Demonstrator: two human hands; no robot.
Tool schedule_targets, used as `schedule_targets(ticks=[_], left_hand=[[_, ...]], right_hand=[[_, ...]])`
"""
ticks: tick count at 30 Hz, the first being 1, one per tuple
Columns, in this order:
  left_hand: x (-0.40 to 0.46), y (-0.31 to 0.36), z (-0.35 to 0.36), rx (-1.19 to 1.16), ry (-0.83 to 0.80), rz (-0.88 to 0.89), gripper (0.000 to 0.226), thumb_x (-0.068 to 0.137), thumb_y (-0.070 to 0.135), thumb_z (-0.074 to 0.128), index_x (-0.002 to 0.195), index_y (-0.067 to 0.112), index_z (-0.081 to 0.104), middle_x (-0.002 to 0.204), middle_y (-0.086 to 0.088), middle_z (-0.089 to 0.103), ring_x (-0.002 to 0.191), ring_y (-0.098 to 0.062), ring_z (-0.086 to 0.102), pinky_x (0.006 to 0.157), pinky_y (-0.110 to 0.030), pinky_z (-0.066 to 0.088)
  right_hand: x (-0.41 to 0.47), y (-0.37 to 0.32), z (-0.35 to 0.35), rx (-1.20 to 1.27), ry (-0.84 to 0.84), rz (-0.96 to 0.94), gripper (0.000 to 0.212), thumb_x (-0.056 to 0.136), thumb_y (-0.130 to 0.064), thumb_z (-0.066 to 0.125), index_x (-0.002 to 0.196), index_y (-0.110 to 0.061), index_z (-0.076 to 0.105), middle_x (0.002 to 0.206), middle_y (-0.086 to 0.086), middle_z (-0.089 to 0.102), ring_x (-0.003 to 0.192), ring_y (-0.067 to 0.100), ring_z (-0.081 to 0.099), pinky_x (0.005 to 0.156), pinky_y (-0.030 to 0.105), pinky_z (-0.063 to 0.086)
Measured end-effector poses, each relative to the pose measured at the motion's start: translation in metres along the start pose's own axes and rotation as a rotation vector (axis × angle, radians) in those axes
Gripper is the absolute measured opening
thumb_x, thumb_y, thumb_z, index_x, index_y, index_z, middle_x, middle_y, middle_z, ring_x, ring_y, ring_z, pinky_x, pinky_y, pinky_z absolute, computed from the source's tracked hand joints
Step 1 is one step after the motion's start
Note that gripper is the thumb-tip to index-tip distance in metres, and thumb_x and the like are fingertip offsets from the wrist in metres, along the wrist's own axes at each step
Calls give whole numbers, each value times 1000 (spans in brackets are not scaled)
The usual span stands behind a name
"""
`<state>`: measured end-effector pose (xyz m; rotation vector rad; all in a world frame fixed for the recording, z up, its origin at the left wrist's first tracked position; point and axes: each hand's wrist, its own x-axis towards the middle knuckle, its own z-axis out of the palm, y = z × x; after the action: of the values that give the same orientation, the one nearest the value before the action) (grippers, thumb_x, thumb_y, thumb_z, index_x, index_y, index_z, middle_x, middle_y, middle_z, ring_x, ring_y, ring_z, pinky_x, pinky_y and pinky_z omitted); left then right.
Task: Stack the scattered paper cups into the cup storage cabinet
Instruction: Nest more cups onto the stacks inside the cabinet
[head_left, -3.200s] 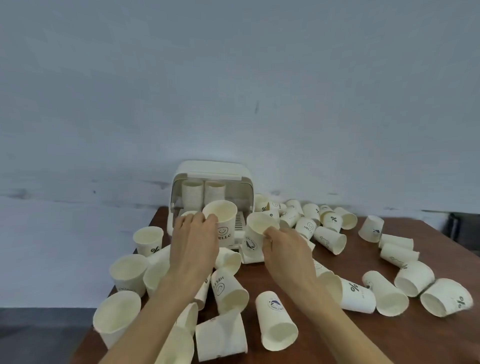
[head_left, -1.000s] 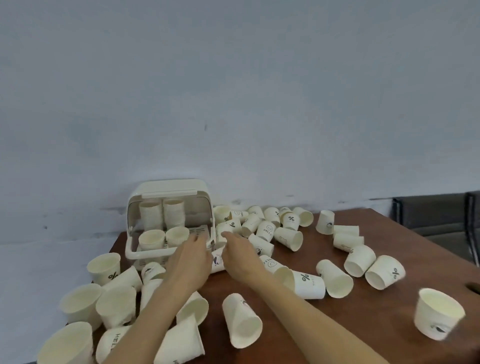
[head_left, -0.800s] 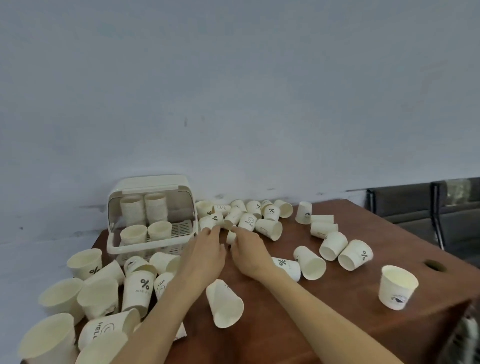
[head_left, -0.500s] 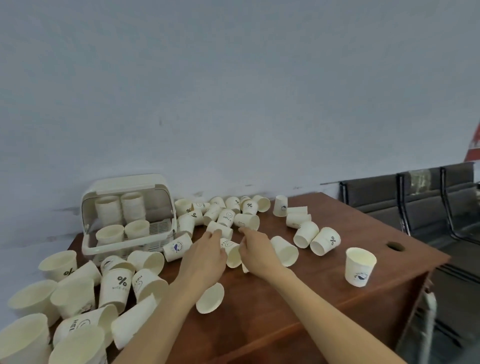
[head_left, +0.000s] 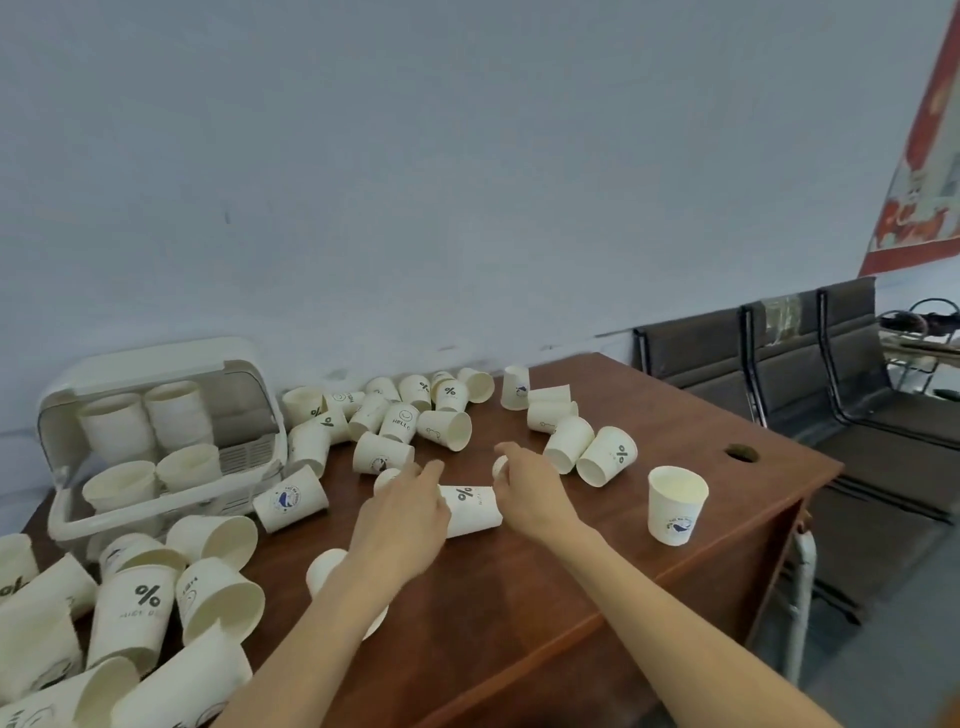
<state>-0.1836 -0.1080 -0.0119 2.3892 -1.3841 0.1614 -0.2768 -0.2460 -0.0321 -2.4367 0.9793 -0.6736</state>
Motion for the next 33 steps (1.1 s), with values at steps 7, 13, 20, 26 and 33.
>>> schedule_targets(ticks=[7,13,20,26,33], left_hand=[[77,-8,24,4,-16,82,37,95,25,39,132,24,45,113,0,53,102,-22,55,80,-41,49],[147,-15,46,99,-62,91,37,94,19,39,131,26,43,113,-3,50,101,-26,53,74,-39,45],[196,-30,88,277,-155,130,41,89,6,42,127,21,40,106,-4,48,99,-25,50,67,-34,37],[213,-40,115,457,-223,156,33,91,10,45,123,14,47,116,-7,50,107,-24,50,77,-33,42],[226,-47,120,542,-209,187,31,92,11,46,122,9,49,118,-8,55,111,-24,50,76,-30,36]], right_hand=[[69,31,4,-47,58,126,42,91,-8,42,133,-9,49,122,10,61,114,28,54,88,37,44],[137,54,0,28,107,355,28,91,-8,45,118,-2,47,111,16,59,97,31,55,74,32,40],[203,81,17,366,59,688,29,88,-3,46,112,10,56,72,19,66,40,23,60,49,32,58],[231,93,20,408,-88,905,58,97,-11,43,145,2,14,30,3,50,22,11,49,47,21,27],[244,85,31,515,14,903,14,93,-2,43,105,5,47,63,21,61,66,33,67,78,44,59]])
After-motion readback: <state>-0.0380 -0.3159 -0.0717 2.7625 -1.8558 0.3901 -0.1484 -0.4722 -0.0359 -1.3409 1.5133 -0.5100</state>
